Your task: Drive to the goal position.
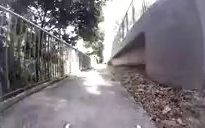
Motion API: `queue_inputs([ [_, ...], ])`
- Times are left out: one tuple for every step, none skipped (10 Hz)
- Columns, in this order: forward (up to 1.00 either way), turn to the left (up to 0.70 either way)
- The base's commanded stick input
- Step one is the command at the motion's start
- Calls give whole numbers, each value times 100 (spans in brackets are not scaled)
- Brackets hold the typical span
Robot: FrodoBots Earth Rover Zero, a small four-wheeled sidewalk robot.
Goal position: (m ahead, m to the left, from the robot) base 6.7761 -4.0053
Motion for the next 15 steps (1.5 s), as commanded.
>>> queue_inputs([
  [70,0],
  [70,0],
  [70,0],
  [70,0],
  [70,0],
  [70,0],
  [70,0],
  [70,0],
  [70,0],
  [70,10],
  [70,27],
  [70,22],
  [70,8],
  [70,0],
  [70,0],
])
